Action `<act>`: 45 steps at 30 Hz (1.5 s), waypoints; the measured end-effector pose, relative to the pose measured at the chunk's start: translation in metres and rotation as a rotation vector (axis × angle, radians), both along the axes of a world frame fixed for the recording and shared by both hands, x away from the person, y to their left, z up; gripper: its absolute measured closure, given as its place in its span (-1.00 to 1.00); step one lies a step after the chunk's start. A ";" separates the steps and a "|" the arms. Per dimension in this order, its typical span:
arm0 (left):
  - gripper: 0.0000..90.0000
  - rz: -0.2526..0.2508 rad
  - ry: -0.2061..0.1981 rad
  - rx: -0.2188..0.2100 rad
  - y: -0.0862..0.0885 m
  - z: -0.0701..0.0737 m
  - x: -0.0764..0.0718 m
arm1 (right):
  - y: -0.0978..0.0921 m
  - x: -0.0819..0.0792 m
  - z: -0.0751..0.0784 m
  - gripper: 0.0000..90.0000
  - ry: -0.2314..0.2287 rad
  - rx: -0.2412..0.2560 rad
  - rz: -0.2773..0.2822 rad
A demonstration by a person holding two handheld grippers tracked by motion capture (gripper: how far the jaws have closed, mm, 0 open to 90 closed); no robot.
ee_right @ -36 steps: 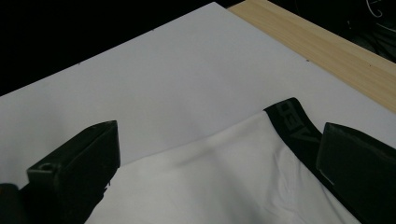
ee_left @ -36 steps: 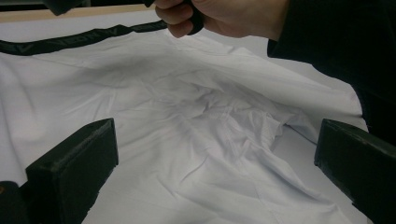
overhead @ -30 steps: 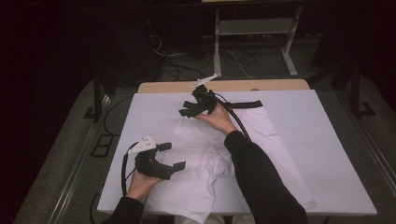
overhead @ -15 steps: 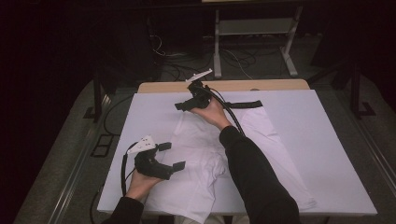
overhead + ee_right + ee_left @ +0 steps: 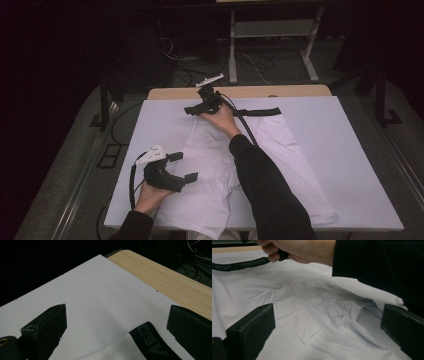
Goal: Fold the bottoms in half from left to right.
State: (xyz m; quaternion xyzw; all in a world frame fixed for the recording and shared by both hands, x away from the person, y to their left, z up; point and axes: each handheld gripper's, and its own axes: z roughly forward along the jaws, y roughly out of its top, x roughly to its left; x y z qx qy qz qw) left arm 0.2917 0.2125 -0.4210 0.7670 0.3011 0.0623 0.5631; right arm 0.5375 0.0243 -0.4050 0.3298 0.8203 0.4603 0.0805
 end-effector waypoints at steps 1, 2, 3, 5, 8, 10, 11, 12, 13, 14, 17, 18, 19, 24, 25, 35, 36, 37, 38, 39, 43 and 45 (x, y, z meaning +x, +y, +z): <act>-1.00 -0.001 0.001 -0.001 0.000 0.000 0.000 | 0.002 0.001 -0.001 -0.93 -0.001 0.002 -0.002; -1.00 -0.002 0.001 -0.002 0.000 0.000 0.001 | 0.004 0.002 -0.003 -0.92 0.000 0.008 -0.005; -1.00 -0.002 0.001 -0.002 0.000 0.000 0.001 | 0.004 0.002 -0.003 -0.92 0.000 0.008 -0.005; -1.00 -0.003 0.001 -0.001 -0.001 0.000 0.001 | 0.007 0.003 -0.007 -0.91 0.000 0.010 -0.008; -1.00 -0.004 0.000 -0.005 -0.001 0.000 0.001 | 0.012 0.005 -0.015 -0.89 0.010 0.007 -0.018; -1.00 -0.004 0.000 -0.006 -0.001 0.000 0.001 | 0.015 0.005 -0.020 -0.86 0.016 0.002 -0.025; -1.00 -0.004 0.000 -0.007 -0.001 0.000 0.001 | 0.016 0.006 -0.022 -0.85 0.013 -0.007 -0.028; -1.00 -0.005 0.000 -0.009 0.000 0.000 0.001 | 0.016 0.006 -0.024 -0.85 0.015 -0.013 -0.033; -1.00 -0.005 0.000 -0.009 0.000 0.000 0.001 | 0.016 0.006 -0.024 -0.85 0.015 -0.013 -0.033; -1.00 -0.005 0.000 -0.010 0.000 0.000 0.001 | 0.017 0.006 -0.026 -0.82 0.018 -0.012 -0.037; -1.00 -0.005 -0.001 -0.013 0.000 0.000 0.002 | 0.020 0.007 -0.032 -0.72 0.014 -0.031 -0.054; -1.00 -0.005 -0.001 -0.013 0.000 0.000 0.002 | 0.020 0.007 -0.032 -0.72 0.014 -0.031 -0.054; -1.00 -0.005 -0.001 -0.013 0.000 0.000 0.002 | 0.020 0.007 -0.033 -0.69 0.012 -0.033 -0.055; -1.00 -0.003 -0.001 -0.015 0.000 0.000 0.002 | 0.021 0.008 -0.038 -0.54 0.019 -0.049 -0.079; -1.00 -0.003 -0.001 -0.015 0.000 0.000 0.002 | 0.021 0.008 -0.038 -0.50 0.014 -0.054 -0.084; -1.00 -0.003 -0.001 -0.014 0.000 0.000 0.002 | 0.022 0.008 -0.045 -0.07 0.006 -0.127 -0.135; -1.00 -0.003 -0.001 -0.014 0.000 0.000 0.002 | 0.022 0.008 -0.045 -0.07 0.006 -0.127 -0.135; -1.00 -0.003 0.000 -0.014 0.000 0.000 0.002 | 0.022 0.008 -0.046 -0.04 0.008 -0.136 -0.141; -1.00 -0.003 0.000 -0.014 0.000 0.000 0.002 | 0.022 0.008 -0.046 -0.04 0.008 -0.136 -0.141; -1.00 -0.003 0.000 -0.014 0.000 0.000 0.002 | 0.023 0.008 -0.047 -0.01 0.008 -0.143 -0.148; -1.00 -0.003 -0.001 -0.013 0.000 0.000 0.002 | 0.023 0.009 -0.048 0.04 0.003 -0.150 -0.157; -1.00 -0.003 -0.001 -0.013 0.000 0.000 0.002 | 0.023 0.009 -0.049 0.10 0.003 -0.168 -0.175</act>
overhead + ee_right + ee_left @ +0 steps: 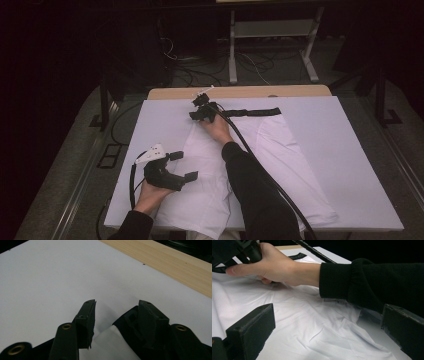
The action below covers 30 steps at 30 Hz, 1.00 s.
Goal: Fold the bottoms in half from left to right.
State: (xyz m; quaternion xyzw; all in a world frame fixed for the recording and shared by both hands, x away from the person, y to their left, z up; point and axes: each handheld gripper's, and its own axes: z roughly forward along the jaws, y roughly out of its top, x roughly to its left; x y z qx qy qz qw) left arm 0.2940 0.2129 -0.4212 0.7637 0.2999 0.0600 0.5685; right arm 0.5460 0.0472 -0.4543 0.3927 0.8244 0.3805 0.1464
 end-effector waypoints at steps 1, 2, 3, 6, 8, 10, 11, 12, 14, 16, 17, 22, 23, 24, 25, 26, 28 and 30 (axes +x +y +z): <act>-1.00 0.000 0.001 -0.001 0.000 0.000 0.000 | 0.000 0.000 -0.001 0.12 -0.001 -0.005 -0.004; -1.00 0.000 0.000 -0.001 0.000 0.000 0.000 | -0.001 0.000 -0.001 0.13 0.001 -0.005 -0.012; -1.00 0.000 0.000 -0.001 0.000 0.000 0.000 | -0.001 0.000 -0.001 0.13 0.001 -0.005 -0.012; -1.00 0.000 0.001 0.000 0.000 0.000 0.000 | -0.001 0.000 -0.001 0.20 -0.001 -0.012 -0.018; -1.00 0.001 0.001 0.000 0.000 0.000 0.000 | -0.001 0.000 -0.001 0.31 -0.002 -0.020 -0.029; -1.00 0.001 0.002 0.000 0.000 0.000 0.000 | -0.002 0.000 -0.001 0.36 0.000 -0.020 -0.037; -1.00 0.001 0.002 0.000 0.000 0.000 0.000 | -0.003 0.000 -0.001 0.39 0.001 -0.018 -0.043; -1.00 0.001 0.002 0.000 0.000 0.000 0.000 | -0.004 0.000 -0.001 0.42 0.005 -0.012 -0.044; -1.00 0.003 0.002 0.000 0.000 0.000 0.000 | -0.005 -0.001 0.000 0.49 0.014 -0.009 -0.044; -1.00 0.004 0.004 0.001 0.000 0.000 0.000 | -0.005 -0.001 0.001 0.59 0.023 -0.006 -0.044; -1.00 0.004 0.004 0.001 0.000 0.000 0.000 | -0.005 -0.001 0.001 0.65 0.029 -0.003 -0.042; -1.00 0.006 0.007 0.005 0.000 -0.001 0.000 | -0.009 0.000 0.003 0.88 0.071 0.028 -0.050; -1.00 0.007 0.009 0.005 0.000 -0.001 0.000 | -0.010 0.000 0.003 0.89 0.078 0.036 -0.053; -1.00 0.010 0.012 0.009 0.000 -0.002 0.000 | -0.011 0.000 0.003 0.89 0.084 0.042 -0.056; -1.00 0.012 0.016 0.010 0.001 -0.002 0.000 | -0.012 -0.001 0.004 0.90 0.086 0.048 -0.054; -1.00 0.016 0.024 0.008 0.001 -0.003 0.000 | -0.013 -0.001 0.003 0.90 0.090 0.056 -0.055; -1.00 0.017 0.034 0.013 0.001 -0.003 0.000 | -0.015 -0.003 0.003 0.90 0.097 0.081 -0.058; -1.00 0.030 0.041 0.024 0.002 -0.003 0.000 | -0.018 -0.004 0.002 0.90 0.100 0.099 -0.051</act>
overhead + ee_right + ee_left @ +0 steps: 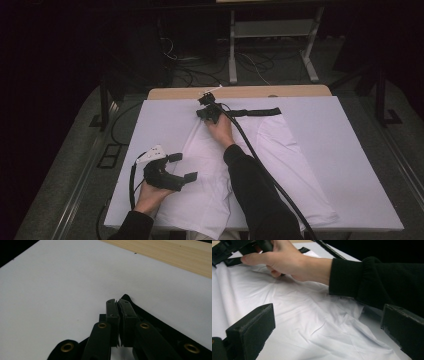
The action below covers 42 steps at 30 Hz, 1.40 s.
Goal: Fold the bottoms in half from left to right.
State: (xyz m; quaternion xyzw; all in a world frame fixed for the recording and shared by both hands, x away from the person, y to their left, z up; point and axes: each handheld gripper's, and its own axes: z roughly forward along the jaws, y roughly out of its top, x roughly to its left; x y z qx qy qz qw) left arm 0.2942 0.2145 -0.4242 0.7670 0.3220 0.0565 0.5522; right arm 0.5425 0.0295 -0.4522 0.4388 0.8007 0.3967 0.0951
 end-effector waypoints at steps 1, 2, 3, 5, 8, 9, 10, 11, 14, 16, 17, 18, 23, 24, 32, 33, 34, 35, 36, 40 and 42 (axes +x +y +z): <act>-1.00 0.007 0.012 0.000 0.000 0.000 0.001 | -0.001 0.000 0.000 0.90 0.000 0.004 0.004; -1.00 0.008 0.032 0.001 -0.001 0.000 0.003 | -0.001 -0.001 0.000 0.90 0.000 0.008 0.004; -1.00 0.010 0.036 0.010 -0.002 0.001 0.003 | -0.003 -0.001 0.001 0.90 -0.003 0.015 0.006; -1.00 0.004 0.040 0.041 -0.004 0.003 0.003 | -0.005 -0.004 0.003 0.90 -0.014 0.028 0.011; -1.00 -0.005 0.051 0.074 -0.004 0.005 0.001 | -0.007 -0.005 0.005 0.90 -0.024 0.028 0.022; -1.00 -0.006 0.059 0.080 -0.004 0.005 0.001 | -0.008 -0.006 0.006 0.90 -0.034 0.028 0.024; -1.00 -0.005 0.064 0.088 -0.003 0.005 0.000 | -0.009 -0.006 0.007 0.90 -0.038 0.034 0.024; -1.00 -0.004 0.068 0.094 -0.002 0.005 -0.001 | -0.010 -0.007 0.007 0.90 -0.042 0.036 0.025; -1.00 0.009 0.082 0.120 0.002 0.004 -0.005 | -0.011 -0.008 0.007 0.90 -0.052 0.038 0.025; -1.00 0.013 0.094 0.128 0.006 0.004 -0.007 | -0.011 -0.010 0.008 0.90 -0.068 0.039 0.025; -1.00 0.016 0.095 0.133 0.007 0.004 -0.008 | -0.011 -0.010 0.009 0.90 -0.072 0.038 0.026; -1.00 0.022 0.104 0.142 0.011 0.004 -0.010 | -0.011 -0.011 0.010 0.90 -0.084 0.037 0.029; -1.00 0.032 0.120 0.147 0.018 0.004 -0.013 | -0.013 -0.013 0.010 0.90 -0.092 0.039 0.028; -1.00 0.033 0.123 0.142 0.019 0.004 -0.014 | -0.014 -0.013 0.011 0.90 -0.094 0.043 0.028; -1.00 0.034 0.144 0.144 0.025 0.004 -0.019 | -0.014 -0.013 0.012 0.90 -0.099 0.040 0.026; -1.00 0.036 0.149 0.149 0.026 0.004 -0.020 | -0.014 -0.014 0.012 0.90 -0.098 0.040 0.026; -1.00 0.038 0.152 0.151 0.027 0.004 -0.021 | -0.014 -0.014 0.011 0.90 -0.098 0.039 0.027; -1.00 0.037 0.157 0.154 0.028 0.004 -0.022 | -0.014 -0.014 0.011 0.90 -0.098 0.039 0.027; -1.00 0.040 0.159 0.156 0.030 0.003 -0.023 | -0.014 -0.014 0.011 0.90 -0.100 0.038 0.030; -1.00 0.060 0.172 0.144 0.037 0.000 -0.025 | -0.014 -0.015 0.010 0.90 -0.101 0.042 0.029; -1.00 0.069 0.187 0.151 0.041 -0.001 -0.027 | -0.015 -0.015 0.009 0.90 -0.103 0.045 0.028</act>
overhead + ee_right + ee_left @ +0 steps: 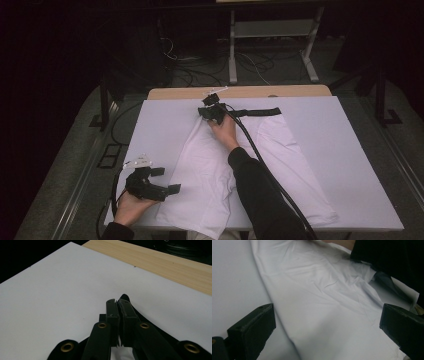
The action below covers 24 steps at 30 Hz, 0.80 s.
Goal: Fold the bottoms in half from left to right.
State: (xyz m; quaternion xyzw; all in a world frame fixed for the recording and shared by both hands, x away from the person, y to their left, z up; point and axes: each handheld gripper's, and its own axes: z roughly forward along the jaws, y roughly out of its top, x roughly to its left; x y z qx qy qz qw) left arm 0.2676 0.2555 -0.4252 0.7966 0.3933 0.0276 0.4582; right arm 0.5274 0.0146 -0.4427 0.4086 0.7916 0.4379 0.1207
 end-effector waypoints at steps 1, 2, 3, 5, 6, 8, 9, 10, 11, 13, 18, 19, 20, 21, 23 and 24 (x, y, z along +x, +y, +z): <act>-1.00 0.000 0.005 0.002 0.001 0.000 -0.001 | 0.000 0.000 0.000 0.90 -0.001 -0.001 0.001; -1.00 0.002 0.010 0.006 0.003 -0.001 -0.001 | 0.000 0.000 0.000 0.90 -0.004 0.001 0.001; -1.00 0.006 0.016 0.007 0.004 -0.001 -0.003 | 0.000 0.000 0.000 0.90 -0.004 0.001 0.001; -1.00 0.010 0.030 0.003 0.006 -0.001 -0.005 | -0.001 0.000 0.000 0.90 -0.006 0.001 0.002; -1.00 0.007 0.033 0.005 0.007 -0.001 -0.006 | -0.001 0.000 0.000 0.90 -0.006 0.000 0.002; -1.00 0.006 0.043 0.008 0.009 -0.002 -0.009 | -0.001 0.000 0.000 0.90 -0.007 0.001 0.001; -1.00 0.002 0.044 0.011 0.009 -0.002 -0.010 | -0.001 0.000 0.000 0.90 -0.007 0.001 0.001; -1.00 0.003 0.047 0.011 0.010 -0.002 -0.011 | -0.001 -0.001 0.000 0.90 -0.007 0.002 0.001; -1.00 0.001 0.049 0.011 0.011 -0.002 -0.012 | -0.001 -0.001 0.000 0.90 -0.007 0.004 0.001; -1.00 -0.003 0.059 0.014 0.012 -0.002 -0.014 | -0.001 -0.001 -0.001 0.90 -0.003 0.011 -0.004; -1.00 -0.013 0.079 0.019 0.016 -0.002 -0.019 | -0.001 0.000 -0.003 0.90 0.001 0.021 -0.008; -1.00 -0.017 0.087 0.016 0.017 -0.003 -0.020 | -0.001 0.000 -0.003 0.90 0.000 0.021 -0.008; -1.00 -0.017 0.094 0.019 0.018 -0.004 -0.020 | -0.001 0.000 -0.003 0.90 0.001 0.028 -0.010; -1.00 -0.020 0.100 0.019 0.019 -0.004 -0.020 | -0.001 0.000 -0.003 0.90 0.001 0.028 -0.010; -1.00 -0.025 0.114 0.022 0.020 -0.006 -0.021 | -0.002 0.000 -0.004 0.90 0.007 0.031 -0.011; -1.00 -0.031 0.122 0.027 0.020 -0.007 -0.023 | -0.001 0.000 -0.004 0.90 0.006 0.030 -0.011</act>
